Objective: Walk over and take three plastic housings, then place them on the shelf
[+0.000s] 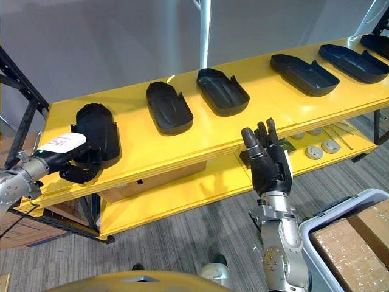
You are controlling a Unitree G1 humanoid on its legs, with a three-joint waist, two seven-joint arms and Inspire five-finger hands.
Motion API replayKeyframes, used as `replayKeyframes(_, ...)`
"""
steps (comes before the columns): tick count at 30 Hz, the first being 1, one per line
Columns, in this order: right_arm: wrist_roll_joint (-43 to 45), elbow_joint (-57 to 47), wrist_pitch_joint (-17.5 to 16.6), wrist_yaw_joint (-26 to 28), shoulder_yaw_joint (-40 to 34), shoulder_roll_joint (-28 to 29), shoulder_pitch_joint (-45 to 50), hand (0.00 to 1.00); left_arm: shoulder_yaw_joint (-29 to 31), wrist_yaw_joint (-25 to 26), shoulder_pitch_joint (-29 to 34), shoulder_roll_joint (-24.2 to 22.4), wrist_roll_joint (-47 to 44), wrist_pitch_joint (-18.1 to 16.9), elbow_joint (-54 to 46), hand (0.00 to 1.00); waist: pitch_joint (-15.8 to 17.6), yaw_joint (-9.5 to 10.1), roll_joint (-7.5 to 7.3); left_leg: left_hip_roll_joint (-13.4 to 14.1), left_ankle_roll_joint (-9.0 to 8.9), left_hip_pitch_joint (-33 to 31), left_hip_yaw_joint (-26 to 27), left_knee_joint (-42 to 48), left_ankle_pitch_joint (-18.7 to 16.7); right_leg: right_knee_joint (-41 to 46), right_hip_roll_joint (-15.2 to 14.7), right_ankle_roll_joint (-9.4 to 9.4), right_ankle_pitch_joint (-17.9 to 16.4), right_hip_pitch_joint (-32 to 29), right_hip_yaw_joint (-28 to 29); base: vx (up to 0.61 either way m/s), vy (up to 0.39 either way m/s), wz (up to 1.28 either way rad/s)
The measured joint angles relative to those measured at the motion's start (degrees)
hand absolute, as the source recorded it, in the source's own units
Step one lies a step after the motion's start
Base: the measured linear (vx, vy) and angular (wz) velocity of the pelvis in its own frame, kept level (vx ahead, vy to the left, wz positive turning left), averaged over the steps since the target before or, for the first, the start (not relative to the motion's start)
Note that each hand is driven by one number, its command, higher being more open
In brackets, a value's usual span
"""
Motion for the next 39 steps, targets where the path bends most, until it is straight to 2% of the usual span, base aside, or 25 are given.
replayKeyframes(3,1.25,0.00,0.00,0.02,-0.07,-0.01,0.03,1.00,-0.04,0.70,0.00,0.00,0.01,-1.16,2.01,0.00,-0.20,-0.03,0.05,0.07,0.01,0.03,0.34,0.00,0.01,-0.03,0.05,-0.02,0.04,-0.25,0.15,0.00,0.000,0.00)
replayKeyframes(4,1.51,0.01,0.00,0.07,-0.09,-0.01,0.03,1.00,-0.04,1.08,-0.01,0.00,0.01,-1.57,2.76,1.00,-0.33,-0.03,0.00,0.07,0.00,0.04,0.38,0.00,0.01,-0.08,0.05,-0.07,0.03,-0.32,0.20,0.00,0.000,0.00)
replayKeyframes(8,1.61,0.02,0.00,0.83,-0.20,-0.01,0.03,1.00,-0.04,2.88,-0.45,0.00,2.17,-1.66,4.13,1.00,-0.48,-0.04,-0.10,0.07,0.00,0.07,0.44,0.00,0.01,-0.07,0.07,-0.23,-0.02,-0.34,0.28,0.00,0.000,0.00)
replayKeyframes(18,1.72,2.43,0.00,1.34,-0.35,-1.58,0.01,1.00,-0.03,11.21,-2.32,0.05,8.09,-1.27,8.68,1.00,-0.69,0.12,-0.28,0.06,0.09,0.07,0.56,0.01,0.11,0.01,0.10,0.05,0.30,-0.30,0.56,0.00,0.000,0.00)
replayKeyframes(26,2.16,2.43,0.00,1.85,-0.47,-2.04,-0.19,1.00,0.29,21.94,-2.86,0.05,8.49,-1.24,9.76,1.00,-0.69,0.06,-0.30,0.06,0.11,0.07,0.47,0.01,0.14,-0.02,0.13,0.03,0.29,-0.33,0.58,0.00,0.000,0.00)
replayKeyframes(30,2.16,2.43,0.00,2.02,-0.34,-1.99,-0.20,1.00,3.51,27.24,-2.86,0.04,7.90,-1.21,9.34,1.00,-0.65,0.11,-0.41,0.06,0.11,0.03,0.35,0.01,0.14,-0.06,0.14,0.01,0.27,-0.35,0.53,0.00,0.000,0.00)
replayKeyframes(34,2.14,2.43,0.00,2.05,-0.22,-1.97,-0.20,1.00,5.90,28.64,-2.86,-0.01,5.48,0.37,6.19,1.00,-0.63,0.23,-0.65,0.06,0.09,-0.03,0.08,0.00,0.12,-0.20,0.14,-0.35,0.04,-0.41,0.33,0.00,0.000,0.01)
replayKeyframes(39,2.11,2.43,0.00,2.04,0.25,-1.84,-0.21,1.00,6.11,28.03,-2.84,-1.27,2.82,2.49,2.64,1.00,-0.69,0.28,-1.29,0.05,0.09,-0.19,-0.64,0.03,0.13,-0.19,0.14,-0.26,0.08,-0.32,-0.04,0.00,-0.002,0.03)
